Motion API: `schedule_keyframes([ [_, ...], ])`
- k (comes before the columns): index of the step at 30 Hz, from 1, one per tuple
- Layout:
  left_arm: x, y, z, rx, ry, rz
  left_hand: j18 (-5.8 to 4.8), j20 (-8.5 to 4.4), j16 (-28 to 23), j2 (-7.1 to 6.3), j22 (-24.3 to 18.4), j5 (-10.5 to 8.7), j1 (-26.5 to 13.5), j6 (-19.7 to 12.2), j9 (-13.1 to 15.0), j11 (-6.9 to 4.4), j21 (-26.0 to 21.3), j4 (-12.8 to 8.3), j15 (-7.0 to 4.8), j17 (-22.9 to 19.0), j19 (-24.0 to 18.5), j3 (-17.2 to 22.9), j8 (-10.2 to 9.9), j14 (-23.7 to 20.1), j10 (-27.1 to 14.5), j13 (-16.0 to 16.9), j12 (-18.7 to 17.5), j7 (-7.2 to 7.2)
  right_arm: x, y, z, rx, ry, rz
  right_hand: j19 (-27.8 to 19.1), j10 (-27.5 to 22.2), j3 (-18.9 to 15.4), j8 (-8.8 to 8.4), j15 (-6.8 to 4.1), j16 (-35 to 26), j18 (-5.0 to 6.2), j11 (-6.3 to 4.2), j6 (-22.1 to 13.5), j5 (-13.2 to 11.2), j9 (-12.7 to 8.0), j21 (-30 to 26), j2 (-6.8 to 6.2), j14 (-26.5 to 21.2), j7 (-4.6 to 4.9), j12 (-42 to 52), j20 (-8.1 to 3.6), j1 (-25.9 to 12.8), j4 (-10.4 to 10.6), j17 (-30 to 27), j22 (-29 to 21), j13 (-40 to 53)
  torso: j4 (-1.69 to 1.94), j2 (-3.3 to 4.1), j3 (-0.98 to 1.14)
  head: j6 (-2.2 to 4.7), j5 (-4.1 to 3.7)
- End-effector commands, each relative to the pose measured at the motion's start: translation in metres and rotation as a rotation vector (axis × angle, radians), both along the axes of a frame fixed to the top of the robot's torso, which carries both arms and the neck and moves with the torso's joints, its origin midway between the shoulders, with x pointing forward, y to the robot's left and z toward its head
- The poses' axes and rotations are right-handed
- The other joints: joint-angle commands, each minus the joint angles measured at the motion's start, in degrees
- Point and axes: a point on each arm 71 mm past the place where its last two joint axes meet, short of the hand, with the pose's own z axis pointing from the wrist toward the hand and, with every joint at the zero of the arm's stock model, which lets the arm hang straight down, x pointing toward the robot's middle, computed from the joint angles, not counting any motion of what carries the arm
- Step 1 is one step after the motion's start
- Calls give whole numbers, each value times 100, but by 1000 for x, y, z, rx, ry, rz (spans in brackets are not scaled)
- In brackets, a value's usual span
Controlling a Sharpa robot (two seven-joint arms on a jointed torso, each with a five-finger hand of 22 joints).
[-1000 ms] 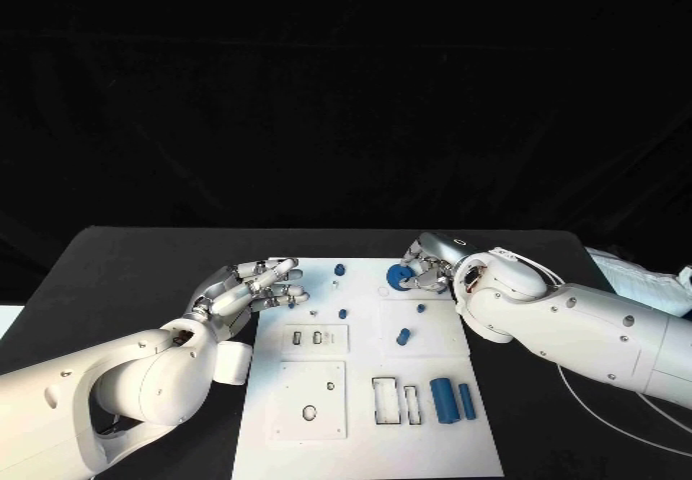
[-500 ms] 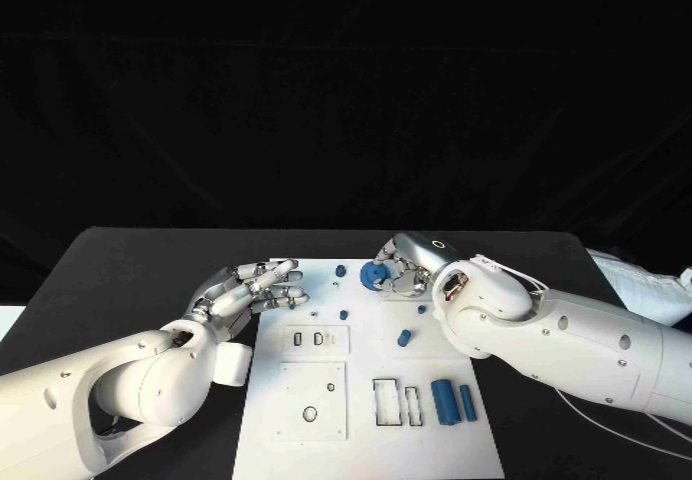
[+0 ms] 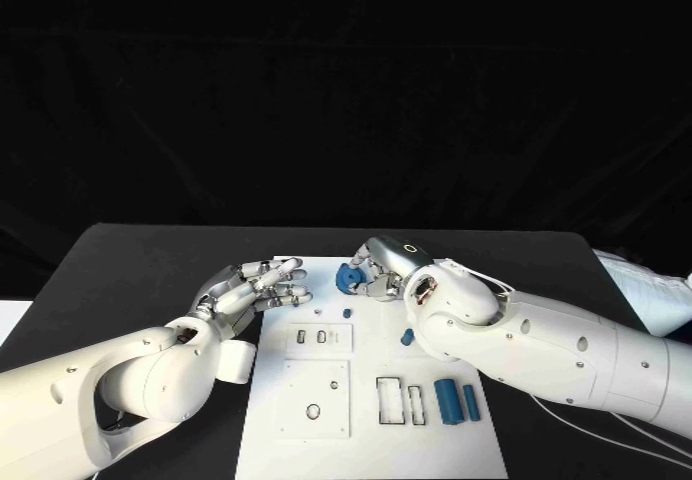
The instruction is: Assemble the parts on the task board
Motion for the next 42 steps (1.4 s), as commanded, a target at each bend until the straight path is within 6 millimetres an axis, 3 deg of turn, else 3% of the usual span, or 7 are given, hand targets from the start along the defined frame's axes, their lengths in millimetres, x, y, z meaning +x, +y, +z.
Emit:
schedule_keyframes([
  [1, 0, -3, 1, -15, -5, -20, 62, -13, -25, 46, -8, 2, 4, -9, -1, -1, -37, -11, 35, 6, 45, 8, -26, 2, -25, -7, -10, -3, 2, 6, -4, -30, 13, 4, 18, -7, 54, 40, -17, 0, -114, -13, 220, 28, 93, 22, -9, 359, -119, -33, -28, -42, 17, 274, 455, -4, -7, 4, 5, -2, 20],
  [16, 0, -5, 1, -16, -5, -22, 61, -13, -28, 48, -10, 2, 1, -9, -1, 0, -40, -13, 35, 10, 47, 9, -27, 3, -27, -8, -10, -3, 10, 22, -11, -56, 38, 10, 12, -11, 67, 24, -13, -8, -112, -7, 205, 37, 89, 18, -21, 357, -112, -45, -26, -66, 28, 263, 445, -5, -16, 1, 9, -24, 18],
  [22, 1, -5, 1, -15, -3, -22, 61, -13, -28, 48, -10, 2, 1, -9, -1, 0, -40, -13, 35, 10, 47, 9, -27, 3, -27, -8, -10, -3, 12, 26, -12, -51, 41, 17, -15, -54, 106, -183, 50, -59, -105, 78, -73, -52, 22, -1, -113, 339, -3, -139, 16, -168, 68, 186, 406, -38, -24, 2, 12, -34, 19],
  [24, 1, -5, 0, -15, -3, -22, 61, -13, -28, 48, -10, 2, 1, -9, -1, 0, -40, -13, 35, 10, 47, 9, -27, 3, -27, -8, -10, -3, 13, 27, -12, -50, 41, 18, -22, -65, 108, -242, 74, -68, -103, 106, -159, -75, 3, -6, -149, 337, 29, -163, 38, -195, 77, 175, 395, -44, -8, 3, 9, -44, 9],
  [29, 2, -5, 0, -15, -2, -23, 61, -13, -28, 48, -10, 2, 1, -9, -1, 0, -40, -13, 35, 10, 47, 9, -27, 3, -27, -8, -10, -3, 13, 28, -13, -53, 54, 18, -33, -102, 80, -278, 119, -88, -99, 152, -333, -100, -30, -14, -223, 331, 78, -235, 84, -274, 114, 151, 382, -72, -11, -4, 5, -48, 0],
  [37, 2, -5, 0, -14, -1, -22, 61, -13, -34, 51, -13, 2, 5, -12, -1, 0, -45, -23, 36, 18, 50, 12, -30, 3, -31, -8, -10, -5, 13, 28, -15, -56, 77, 19, -60, -157, -396, -270, 183, -110, -89, 223, -713, -135, -56, -36, -497, 328, 139, -340, 155, -479, 377, 145, 346, -100, -23, -1, 13, -54, 7],
  [42, 2, -5, 0, -13, -1, -21, 61, -13, -34, 51, -13, 2, 5, -12, -1, 0, -45, -23, 36, 18, 50, 12, -30, 3, -31, -8, -10, -5, 13, 28, -16, -54, 93, 22, -47, -146, -612, -235, 184, -103, -93, 219, -649, -120, -28, -29, -440, 334, 127, -321, 164, -473, 581, 170, 367, -68, -18, -3, 13, -51, 3],
])
